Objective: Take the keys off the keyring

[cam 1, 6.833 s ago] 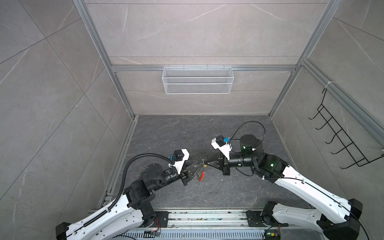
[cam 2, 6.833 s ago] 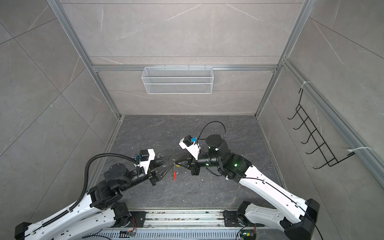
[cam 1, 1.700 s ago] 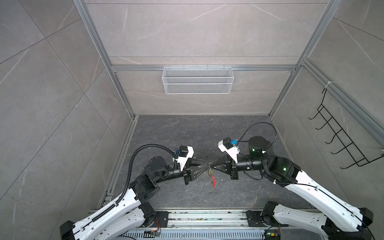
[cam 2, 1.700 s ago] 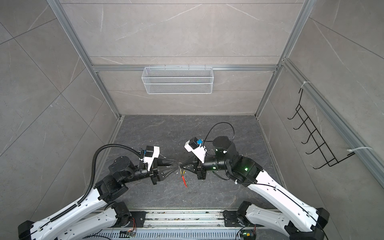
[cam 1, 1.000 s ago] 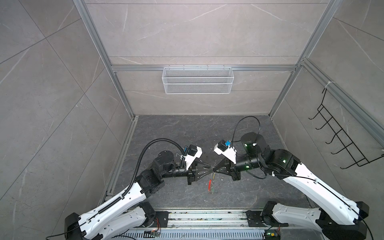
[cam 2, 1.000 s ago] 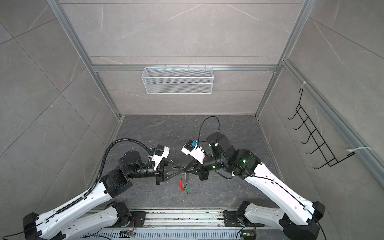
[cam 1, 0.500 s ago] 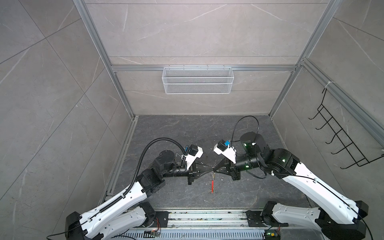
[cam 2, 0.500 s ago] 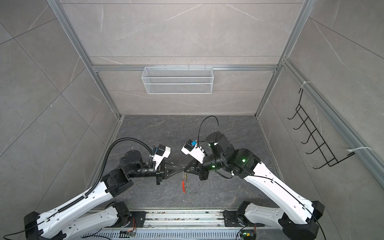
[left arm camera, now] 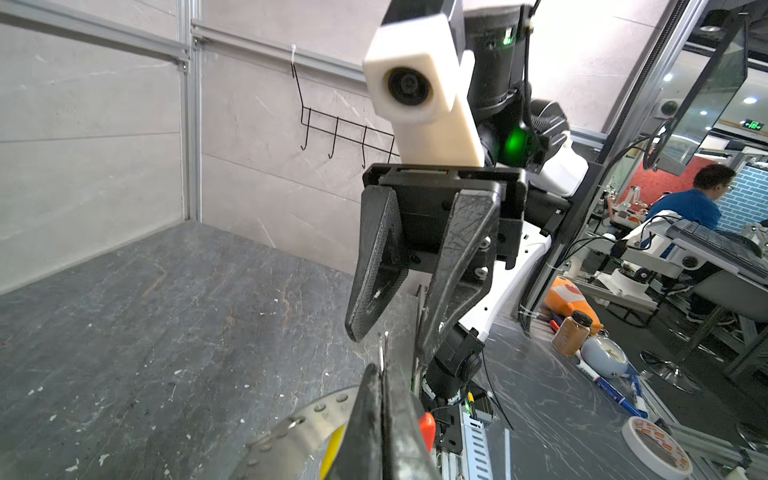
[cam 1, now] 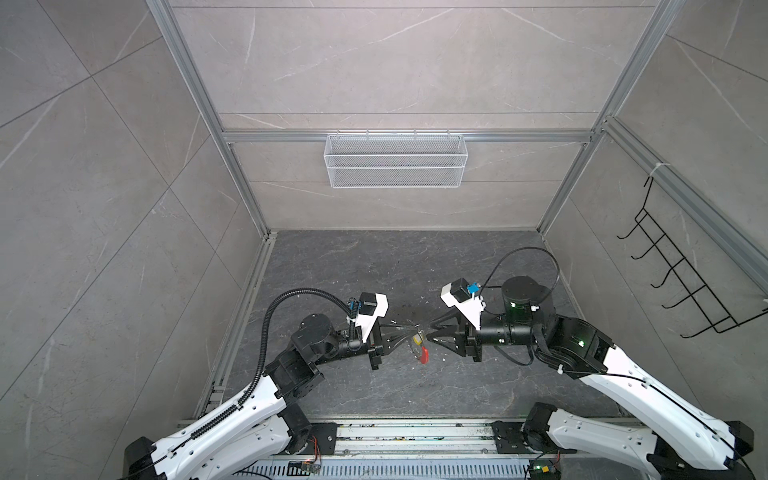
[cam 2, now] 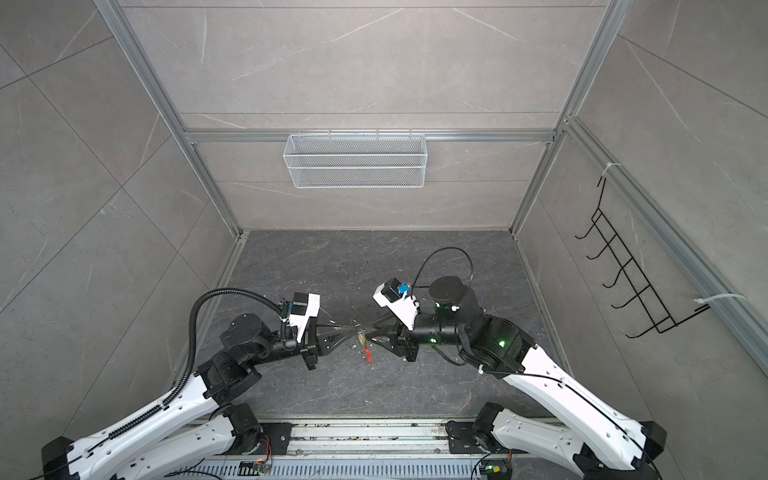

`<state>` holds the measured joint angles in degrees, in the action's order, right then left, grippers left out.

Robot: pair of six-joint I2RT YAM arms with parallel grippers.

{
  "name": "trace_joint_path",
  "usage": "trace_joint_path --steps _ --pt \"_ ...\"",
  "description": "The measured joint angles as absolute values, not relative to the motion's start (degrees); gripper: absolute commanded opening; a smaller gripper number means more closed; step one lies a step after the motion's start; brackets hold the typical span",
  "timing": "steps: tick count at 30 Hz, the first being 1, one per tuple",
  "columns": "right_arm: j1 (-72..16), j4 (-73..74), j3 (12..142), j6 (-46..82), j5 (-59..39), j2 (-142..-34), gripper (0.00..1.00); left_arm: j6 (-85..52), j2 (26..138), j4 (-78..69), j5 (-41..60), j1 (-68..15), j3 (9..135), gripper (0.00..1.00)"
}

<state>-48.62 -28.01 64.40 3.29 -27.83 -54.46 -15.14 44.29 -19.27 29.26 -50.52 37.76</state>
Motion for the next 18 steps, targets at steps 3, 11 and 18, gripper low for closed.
trace_joint_path --steps 3,11,18 --pt "-48.6 -23.7 62.3 4.0 -27.9 -53.9 0.37 -15.1 43.9 -21.2 29.0 -50.5 37.7 0.0" --pt "-48.8 -16.9 60.3 5.5 -30.1 -54.3 0.33 -15.2 43.8 -23.4 29.0 -50.5 37.6 0.0" --pt "-49.6 -13.8 59.0 6.7 -31.0 -55.2 0.35 -15.2 43.8 -24.3 29.1 -50.5 37.2 0.0"
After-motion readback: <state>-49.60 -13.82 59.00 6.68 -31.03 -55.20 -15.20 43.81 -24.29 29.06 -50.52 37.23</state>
